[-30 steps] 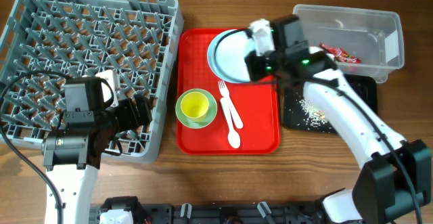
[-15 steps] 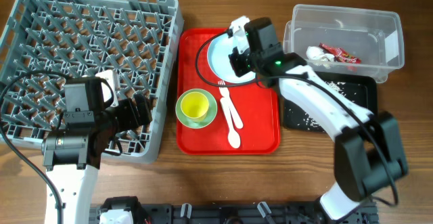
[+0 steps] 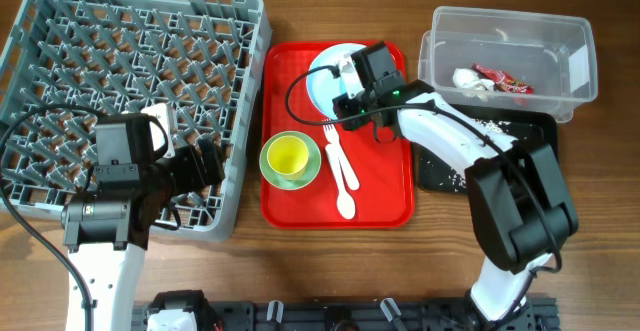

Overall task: Sort waste into correct bins and load items into the dishwasher rack
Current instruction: 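Set the empty blue bowl onto the white plate on the tray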

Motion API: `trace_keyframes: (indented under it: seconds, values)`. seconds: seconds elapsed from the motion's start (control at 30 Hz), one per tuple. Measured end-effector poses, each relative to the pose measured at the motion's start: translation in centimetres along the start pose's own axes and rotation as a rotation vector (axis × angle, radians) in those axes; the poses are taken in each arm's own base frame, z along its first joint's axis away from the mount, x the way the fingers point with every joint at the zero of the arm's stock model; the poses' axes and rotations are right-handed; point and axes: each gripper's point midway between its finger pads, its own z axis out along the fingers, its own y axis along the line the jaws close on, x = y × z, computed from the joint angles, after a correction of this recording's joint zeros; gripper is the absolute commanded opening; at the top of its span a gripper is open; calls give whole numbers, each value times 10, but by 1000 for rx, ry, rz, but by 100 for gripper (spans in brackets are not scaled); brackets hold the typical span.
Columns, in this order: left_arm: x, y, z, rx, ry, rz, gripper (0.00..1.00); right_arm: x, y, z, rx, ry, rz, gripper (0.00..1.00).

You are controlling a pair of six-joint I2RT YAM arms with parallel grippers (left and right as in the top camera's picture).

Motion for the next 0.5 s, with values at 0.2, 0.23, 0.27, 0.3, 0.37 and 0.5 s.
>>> trace_keyframes:
  seconds: [0.2, 0.23, 0.27, 0.3, 0.37, 0.5]
  values:
    - [0, 0, 0, 0, 0, 0, 100, -12, 9, -61, -3, -47, 25, 80]
    - [0, 0, 0, 0, 0, 0, 100, -15, 11, -74, -5, -63, 29, 84]
    - [0, 0, 0, 0, 0, 0, 100, -18, 14, -89, -7, -83, 41, 86]
    - [0, 0, 0, 0, 1, 0, 100, -20, 16, -104, -10, -101, 59, 87]
    - [0, 0, 0, 0, 1, -1, 100, -24, 19, -123, -18, -130, 95, 87]
    - [0, 0, 0, 0, 1, -1, 100, -20, 33, -146, -80, -134, 140, 87]
